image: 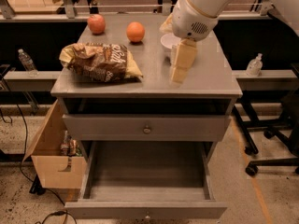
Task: Place brown chip bag into middle drawer
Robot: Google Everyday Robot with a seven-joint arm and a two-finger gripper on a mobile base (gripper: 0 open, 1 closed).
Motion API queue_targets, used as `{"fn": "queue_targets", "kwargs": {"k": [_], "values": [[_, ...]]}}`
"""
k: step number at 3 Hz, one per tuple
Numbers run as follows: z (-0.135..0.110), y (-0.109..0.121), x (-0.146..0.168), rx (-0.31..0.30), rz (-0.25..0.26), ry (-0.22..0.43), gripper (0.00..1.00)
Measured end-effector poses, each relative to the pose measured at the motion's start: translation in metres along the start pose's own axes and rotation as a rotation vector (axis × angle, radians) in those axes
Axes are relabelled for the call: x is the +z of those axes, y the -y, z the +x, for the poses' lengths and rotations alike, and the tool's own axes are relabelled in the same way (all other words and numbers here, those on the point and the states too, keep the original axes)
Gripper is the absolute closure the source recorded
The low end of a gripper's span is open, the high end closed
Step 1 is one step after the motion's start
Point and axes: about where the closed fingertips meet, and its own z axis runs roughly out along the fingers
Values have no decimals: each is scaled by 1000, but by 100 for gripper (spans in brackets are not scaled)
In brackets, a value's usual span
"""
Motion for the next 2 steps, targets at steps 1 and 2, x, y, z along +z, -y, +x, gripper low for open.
{"fn": "queue_targets", "kwargs": {"k": [1,2], "values": [[0,0,0,0,0,0,0],[-22,12,15,-20,23,30,0]]}}
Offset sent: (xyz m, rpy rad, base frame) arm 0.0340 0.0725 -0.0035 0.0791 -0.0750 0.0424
